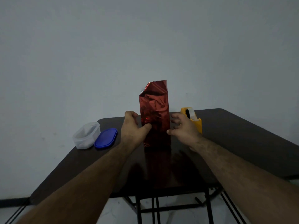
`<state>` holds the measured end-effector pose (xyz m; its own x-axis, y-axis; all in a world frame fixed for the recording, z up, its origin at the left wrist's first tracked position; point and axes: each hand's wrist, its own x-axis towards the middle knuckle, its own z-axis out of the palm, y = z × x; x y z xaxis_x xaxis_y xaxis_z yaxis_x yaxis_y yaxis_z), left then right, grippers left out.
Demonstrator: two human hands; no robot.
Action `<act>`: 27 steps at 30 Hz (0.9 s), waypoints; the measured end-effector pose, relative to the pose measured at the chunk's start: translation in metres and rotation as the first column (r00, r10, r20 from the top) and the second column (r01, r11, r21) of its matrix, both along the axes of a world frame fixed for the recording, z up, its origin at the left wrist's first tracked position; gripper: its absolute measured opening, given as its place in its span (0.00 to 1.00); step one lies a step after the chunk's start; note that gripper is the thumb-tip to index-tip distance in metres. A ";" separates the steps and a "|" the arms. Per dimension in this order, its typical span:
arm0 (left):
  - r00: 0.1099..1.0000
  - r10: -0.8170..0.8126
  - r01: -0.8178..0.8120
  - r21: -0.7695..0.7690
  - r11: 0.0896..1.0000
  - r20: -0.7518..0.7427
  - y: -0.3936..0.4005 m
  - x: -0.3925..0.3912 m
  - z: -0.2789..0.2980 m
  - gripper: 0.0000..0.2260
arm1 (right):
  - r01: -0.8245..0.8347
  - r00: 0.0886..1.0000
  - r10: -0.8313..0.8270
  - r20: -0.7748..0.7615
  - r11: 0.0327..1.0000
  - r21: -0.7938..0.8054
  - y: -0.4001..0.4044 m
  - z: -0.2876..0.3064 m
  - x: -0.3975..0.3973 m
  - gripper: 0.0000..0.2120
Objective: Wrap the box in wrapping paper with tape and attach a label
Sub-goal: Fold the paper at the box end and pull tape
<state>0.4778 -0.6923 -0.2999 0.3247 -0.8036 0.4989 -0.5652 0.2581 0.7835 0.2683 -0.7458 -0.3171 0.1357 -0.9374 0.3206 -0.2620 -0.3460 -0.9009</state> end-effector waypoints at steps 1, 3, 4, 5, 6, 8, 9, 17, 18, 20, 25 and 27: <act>1.000 -0.002 0.003 0.014 1.000 -0.014 -0.001 -0.001 -0.001 0.26 | 0.005 1.000 -0.005 -0.007 1.000 -0.001 -0.001 0.000 0.000 0.34; 0.999 -0.019 0.021 0.049 0.999 -0.041 -0.002 -0.005 -0.003 0.25 | 0.009 1.000 -0.009 -0.015 1.000 -0.003 -0.004 -0.003 0.001 0.29; 0.998 -0.030 0.033 0.064 0.997 -0.056 -0.003 -0.007 -0.006 0.24 | 0.005 1.000 -0.005 -0.019 1.000 -0.003 -0.004 -0.005 0.002 0.27; 0.997 -0.034 0.040 0.084 0.996 -0.067 -0.003 -0.009 -0.008 0.24 | 0.007 1.000 -0.007 -0.019 1.000 -0.005 -0.005 -0.007 0.004 0.26; 0.997 -0.037 0.044 0.100 0.994 -0.071 -0.004 -0.010 -0.009 0.23 | 0.019 1.000 -0.019 -0.019 1.000 -0.012 -0.005 -0.008 0.005 0.25; 0.997 -0.028 0.038 0.133 0.990 -0.077 -0.006 -0.009 -0.011 0.22 | 0.059 0.998 -0.060 -0.030 0.998 -0.025 -0.004 -0.010 0.005 0.23; 0.996 -0.024 0.037 0.151 0.988 -0.082 -0.007 -0.006 -0.012 0.22 | 0.080 0.996 -0.081 -0.038 0.996 -0.030 -0.005 -0.011 0.006 0.22; 0.994 -0.110 0.110 0.307 0.945 -0.017 -0.013 0.007 -0.014 0.24 | 0.152 0.981 -0.154 -0.116 0.988 -0.023 -0.006 -0.023 0.013 0.26; 0.994 -0.111 0.104 0.315 0.943 0.004 -0.015 0.009 -0.013 0.25 | 0.155 0.980 -0.157 -0.120 0.988 -0.026 -0.006 -0.024 0.015 0.25; 0.993 -0.108 0.090 0.315 0.945 0.041 -0.018 0.011 -0.011 0.26 | 0.153 0.979 -0.157 -0.131 0.987 -0.045 -0.005 -0.024 0.019 0.24; 0.981 -0.113 0.059 0.313 0.948 0.156 -0.024 0.019 -0.007 0.31 | 0.148 0.981 -0.154 -0.114 0.987 -0.065 -0.006 -0.029 0.024 0.22; 0.972 -0.135 0.071 0.309 0.948 0.194 -0.027 0.022 -0.002 0.33 | 0.151 0.981 -0.158 -0.110 0.986 -0.070 -0.008 -0.028 0.023 0.22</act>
<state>0.4995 -0.7191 -0.3022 0.1463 -0.9491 0.2790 -0.7076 0.0967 0.7000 0.2911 -0.7539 -0.3455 0.0299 -0.9293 0.3682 -0.4168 -0.3464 -0.8404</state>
